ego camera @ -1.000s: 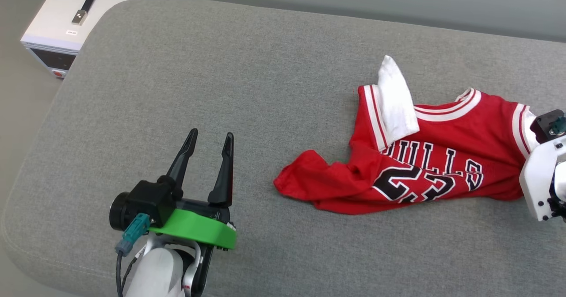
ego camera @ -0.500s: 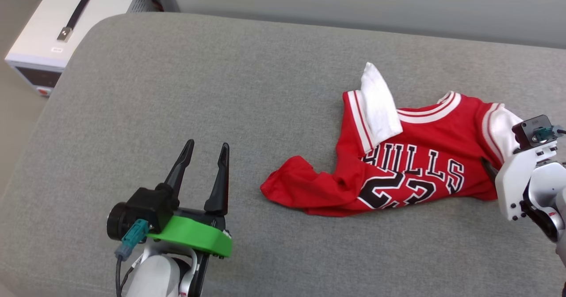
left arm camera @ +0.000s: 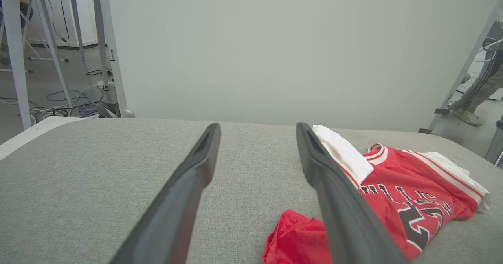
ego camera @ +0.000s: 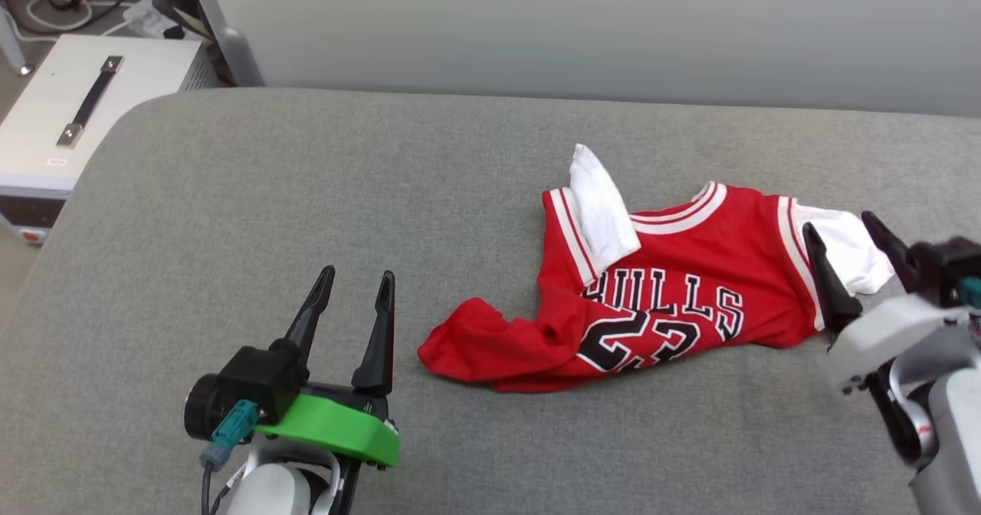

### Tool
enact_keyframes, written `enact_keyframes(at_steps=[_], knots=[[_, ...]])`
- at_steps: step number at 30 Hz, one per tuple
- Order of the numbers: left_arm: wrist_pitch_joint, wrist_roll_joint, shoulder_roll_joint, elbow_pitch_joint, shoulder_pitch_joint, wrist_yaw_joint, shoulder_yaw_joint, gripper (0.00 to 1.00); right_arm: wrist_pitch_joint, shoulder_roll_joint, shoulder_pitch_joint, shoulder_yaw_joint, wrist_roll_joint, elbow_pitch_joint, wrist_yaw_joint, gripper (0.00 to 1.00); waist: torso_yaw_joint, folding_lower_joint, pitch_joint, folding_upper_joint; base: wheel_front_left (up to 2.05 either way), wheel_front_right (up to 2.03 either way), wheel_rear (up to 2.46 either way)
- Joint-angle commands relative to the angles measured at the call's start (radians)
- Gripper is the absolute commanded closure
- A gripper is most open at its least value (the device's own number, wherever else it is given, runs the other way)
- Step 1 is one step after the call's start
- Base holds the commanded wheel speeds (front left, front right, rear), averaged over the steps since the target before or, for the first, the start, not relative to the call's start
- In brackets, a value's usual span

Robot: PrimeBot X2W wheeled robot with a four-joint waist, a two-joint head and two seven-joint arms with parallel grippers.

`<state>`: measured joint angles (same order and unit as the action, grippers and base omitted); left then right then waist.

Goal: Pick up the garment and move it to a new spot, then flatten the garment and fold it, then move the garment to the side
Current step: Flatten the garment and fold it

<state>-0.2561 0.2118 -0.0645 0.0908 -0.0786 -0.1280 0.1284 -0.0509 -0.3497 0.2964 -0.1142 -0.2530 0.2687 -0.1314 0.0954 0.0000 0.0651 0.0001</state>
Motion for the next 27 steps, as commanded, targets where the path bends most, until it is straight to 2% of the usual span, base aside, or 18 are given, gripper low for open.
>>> enact_keyframes(at_steps=[1, 7, 11, 20, 25, 27], knots=[[-0.006, 0.002, 0.003, -0.003, 0.017, -0.003, -0.004, 0.00, -0.028, 0.032, -0.043, 0.027, 0.018, -0.025, 0.001, 0.00, -0.018, 0.0000, -0.023, -0.0001, 0.00, 0.00, 0.00], [-0.006, 0.006, 0.006, -0.001, 0.043, -0.003, -0.001, 0.00, -0.120, 0.169, -0.177, 0.100, 0.061, -0.122, 0.001, 0.00, -0.034, 0.0000, -0.036, -0.0001, 0.00, 0.00, 0.00], [-0.006, 0.000, 0.008, 0.025, 0.055, -0.003, -0.009, 0.00, -0.149, 0.220, -0.225, 0.116, 0.085, -0.150, 0.001, 0.00, -0.042, 0.0000, -0.044, -0.0001, 0.00, 0.00, 0.00], [-0.006, 0.023, 0.010, 0.031, 0.046, -0.003, -0.008, 0.00, -0.154, 0.250, -0.242, 0.120, 0.106, -0.183, 0.001, 0.00, -0.058, 0.0000, -0.026, -0.0001, 0.00, 0.00, 0.00], [-0.003, 0.046, -0.033, 0.073, -0.015, -0.003, 0.043, 0.00, -0.152, 0.259, -0.236, 0.120, 0.107, -0.195, 0.001, 0.00, -0.081, 0.0000, 0.006, -0.0001, 0.00, 0.00, 0.00], [0.029, 0.075, -0.060, 0.103, -0.067, -0.003, 0.082, 0.00, -0.151, 0.264, -0.234, 0.120, 0.106, -0.200, 0.001, 0.00, -0.091, 0.0000, 0.025, -0.0001, 0.00, 0.00, 0.00]])
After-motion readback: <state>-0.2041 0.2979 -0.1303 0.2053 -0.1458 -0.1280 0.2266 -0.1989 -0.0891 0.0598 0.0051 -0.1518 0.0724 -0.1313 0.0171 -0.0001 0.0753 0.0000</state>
